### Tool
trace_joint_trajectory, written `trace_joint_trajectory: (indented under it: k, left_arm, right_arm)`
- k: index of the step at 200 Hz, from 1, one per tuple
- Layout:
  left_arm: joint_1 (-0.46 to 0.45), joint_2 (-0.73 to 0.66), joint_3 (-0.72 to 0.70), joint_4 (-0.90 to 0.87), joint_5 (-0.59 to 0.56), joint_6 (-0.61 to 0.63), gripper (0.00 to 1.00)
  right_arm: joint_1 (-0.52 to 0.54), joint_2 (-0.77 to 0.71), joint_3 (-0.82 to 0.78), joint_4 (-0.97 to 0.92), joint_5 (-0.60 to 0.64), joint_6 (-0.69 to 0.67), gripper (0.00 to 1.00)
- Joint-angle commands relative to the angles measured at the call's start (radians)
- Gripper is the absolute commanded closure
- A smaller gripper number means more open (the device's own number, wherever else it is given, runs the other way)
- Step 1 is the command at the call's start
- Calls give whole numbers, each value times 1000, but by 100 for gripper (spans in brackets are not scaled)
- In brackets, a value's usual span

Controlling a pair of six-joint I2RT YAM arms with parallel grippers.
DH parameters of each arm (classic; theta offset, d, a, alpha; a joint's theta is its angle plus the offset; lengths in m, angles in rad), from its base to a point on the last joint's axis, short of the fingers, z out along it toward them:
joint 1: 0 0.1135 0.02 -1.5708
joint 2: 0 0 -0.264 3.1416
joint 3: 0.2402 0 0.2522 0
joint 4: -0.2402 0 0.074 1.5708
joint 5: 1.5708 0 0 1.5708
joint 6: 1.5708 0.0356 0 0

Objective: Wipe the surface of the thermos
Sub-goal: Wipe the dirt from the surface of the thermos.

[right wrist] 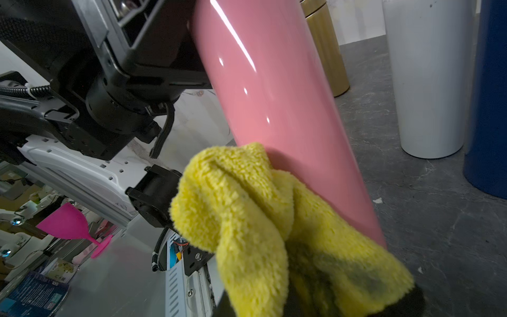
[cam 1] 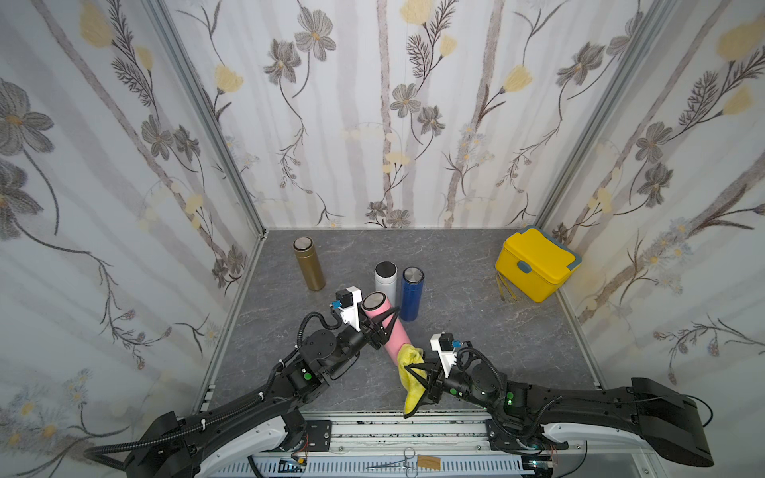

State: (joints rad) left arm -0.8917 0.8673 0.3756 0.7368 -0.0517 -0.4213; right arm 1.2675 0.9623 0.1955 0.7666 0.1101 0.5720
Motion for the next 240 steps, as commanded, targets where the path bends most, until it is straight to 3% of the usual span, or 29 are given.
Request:
trace_joint_trajectory:
  k: [1,33,57,80,114,142,165,207,240]
  left_arm:
    - [-17,11,25,183,72,-49,100]
    - [-49,34,34,160,114,-27,100]
    - [-59,26,8,215,185,-3,100]
    - [-59,5,-14,230,184,21,100]
    - [-59,-23,-36,252,115,16,100]
    - [-59,-32,-62,310,161,-12,100]
    - [-59,-86,-31,189,156,47,100]
    - [-59,-230,-31,59,-14,202,100]
    - [-59,-285,-50,89,-30,227,100]
  right_arm:
    - [1,-31,25,45,99,-2,100]
    - [0,-53,207,-77,103,-49,100]
    - [1,-50,260,-104,116,-42,100]
    - [0,-45,165,-77,184,-11,100]
    - [0,-62,-110,148,242,126,100]
    - [1,-89,7,-16,227,78,100]
    - [0,-99,89,5,239,11,100]
    - [-21,-22,275,25,168,-70,100]
    - [-121,96,249,73,-19,70,100]
